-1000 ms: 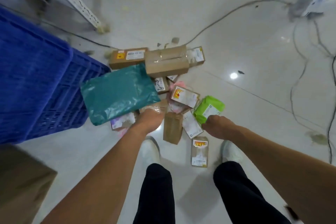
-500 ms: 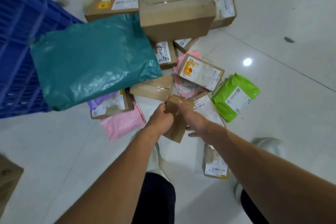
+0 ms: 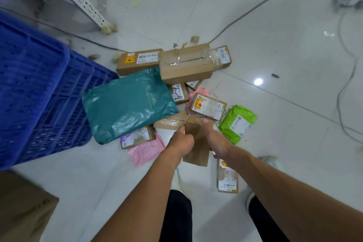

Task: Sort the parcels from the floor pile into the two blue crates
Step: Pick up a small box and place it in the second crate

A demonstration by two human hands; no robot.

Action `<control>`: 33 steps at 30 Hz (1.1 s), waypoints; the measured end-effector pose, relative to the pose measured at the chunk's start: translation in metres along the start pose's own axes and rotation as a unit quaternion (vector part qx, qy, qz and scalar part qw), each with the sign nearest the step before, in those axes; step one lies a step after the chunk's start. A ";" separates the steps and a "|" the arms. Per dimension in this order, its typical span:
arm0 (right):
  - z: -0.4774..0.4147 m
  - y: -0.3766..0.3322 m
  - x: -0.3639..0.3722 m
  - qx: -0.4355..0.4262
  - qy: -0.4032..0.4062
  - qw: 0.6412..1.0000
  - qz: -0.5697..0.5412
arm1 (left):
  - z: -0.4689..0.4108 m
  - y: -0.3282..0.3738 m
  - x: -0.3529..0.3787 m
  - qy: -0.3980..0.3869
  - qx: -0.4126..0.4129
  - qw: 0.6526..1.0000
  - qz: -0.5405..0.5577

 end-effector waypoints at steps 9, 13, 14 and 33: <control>0.130 -0.078 -0.055 -0.066 -0.018 0.998 -0.003 | 0.115 0.074 -0.054 0.011 0.018 1.000 0.021; 0.195 -0.116 -0.089 -0.100 -0.024 0.995 0.005 | 0.167 0.108 -0.082 0.017 0.032 0.999 0.023; 0.211 -0.126 -0.096 -0.105 -0.031 0.994 0.000 | 0.180 0.117 -0.089 0.021 0.037 0.999 0.021; 0.447 -0.269 -0.184 -0.285 -0.056 0.949 0.121 | 0.483 0.225 -0.199 0.149 0.119 0.959 0.212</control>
Point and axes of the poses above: each hand's wrist, its own z-axis away from the middle knuckle, its own x-axis out of the palm, y = z × x, the point moved 10 cm from there along -z, towards the middle knuckle, and after that the axes turned 10 degrees about y, right-handed, at the moved point
